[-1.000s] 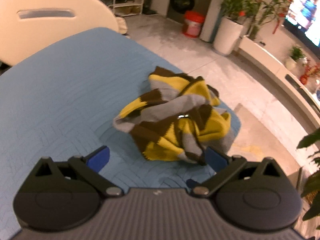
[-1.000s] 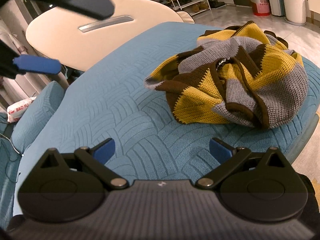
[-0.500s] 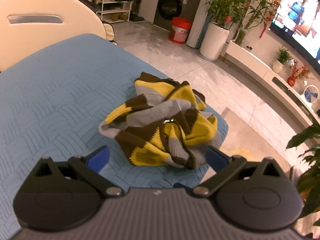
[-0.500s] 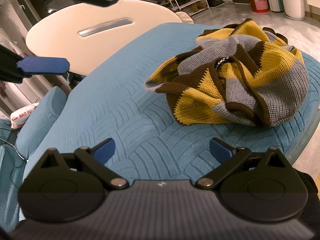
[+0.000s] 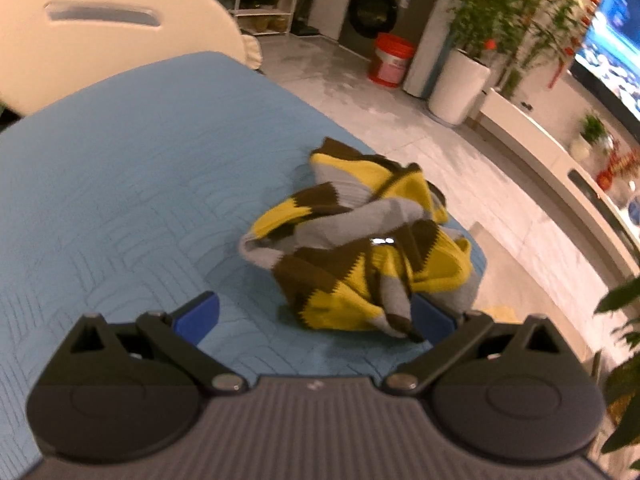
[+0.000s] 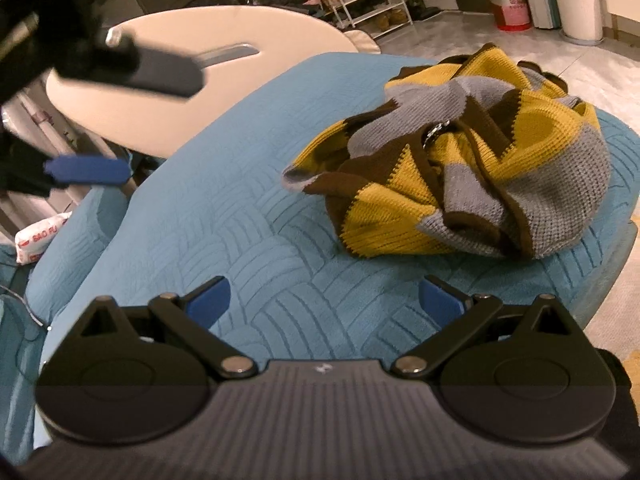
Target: Fold clothes
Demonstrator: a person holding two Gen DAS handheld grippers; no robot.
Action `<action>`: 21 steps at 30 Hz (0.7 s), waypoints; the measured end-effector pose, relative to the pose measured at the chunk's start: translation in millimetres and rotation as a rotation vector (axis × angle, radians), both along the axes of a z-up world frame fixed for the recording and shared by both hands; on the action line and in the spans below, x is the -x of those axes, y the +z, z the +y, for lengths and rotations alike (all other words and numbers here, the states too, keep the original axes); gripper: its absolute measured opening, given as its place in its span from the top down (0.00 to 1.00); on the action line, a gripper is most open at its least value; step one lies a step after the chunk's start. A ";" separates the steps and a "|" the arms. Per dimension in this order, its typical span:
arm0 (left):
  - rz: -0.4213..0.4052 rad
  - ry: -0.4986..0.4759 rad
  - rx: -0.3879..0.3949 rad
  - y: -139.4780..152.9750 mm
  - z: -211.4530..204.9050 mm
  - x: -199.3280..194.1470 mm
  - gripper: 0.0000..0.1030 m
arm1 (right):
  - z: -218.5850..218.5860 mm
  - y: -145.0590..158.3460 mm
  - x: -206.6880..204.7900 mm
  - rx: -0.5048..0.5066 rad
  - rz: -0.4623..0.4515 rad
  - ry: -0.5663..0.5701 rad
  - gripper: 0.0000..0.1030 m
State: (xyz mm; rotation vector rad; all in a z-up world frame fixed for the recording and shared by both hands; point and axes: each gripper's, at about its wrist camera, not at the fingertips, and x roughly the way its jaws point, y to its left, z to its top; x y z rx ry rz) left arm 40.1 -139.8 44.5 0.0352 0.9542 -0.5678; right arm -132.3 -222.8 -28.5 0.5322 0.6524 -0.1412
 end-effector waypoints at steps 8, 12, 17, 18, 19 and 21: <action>0.041 0.094 0.011 -6.4 36.0 -15.2 0.00 | 18.3 -3.2 -62.7 0.412 0.013 -0.067 0.01; 0.019 0.101 -0.028 -5.1 40.9 -10.6 0.00 | 31.0 -25.6 -102.2 0.506 0.110 0.027 0.31; -0.004 0.018 0.021 3.9 43.4 -3.9 0.00 | 40.2 -51.4 -130.8 0.526 0.219 0.117 0.63; 0.019 -0.001 0.073 6.8 42.8 -3.6 0.00 | 41.9 -48.6 -126.6 0.515 0.209 0.134 0.72; 0.041 -0.020 0.124 9.7 42.2 -3.3 0.00 | 42.7 -45.9 -123.0 0.504 0.197 0.147 0.82; 0.051 -0.035 0.186 14.7 41.1 -3.6 0.00 | 44.2 -40.3 -115.5 0.482 0.166 0.163 0.86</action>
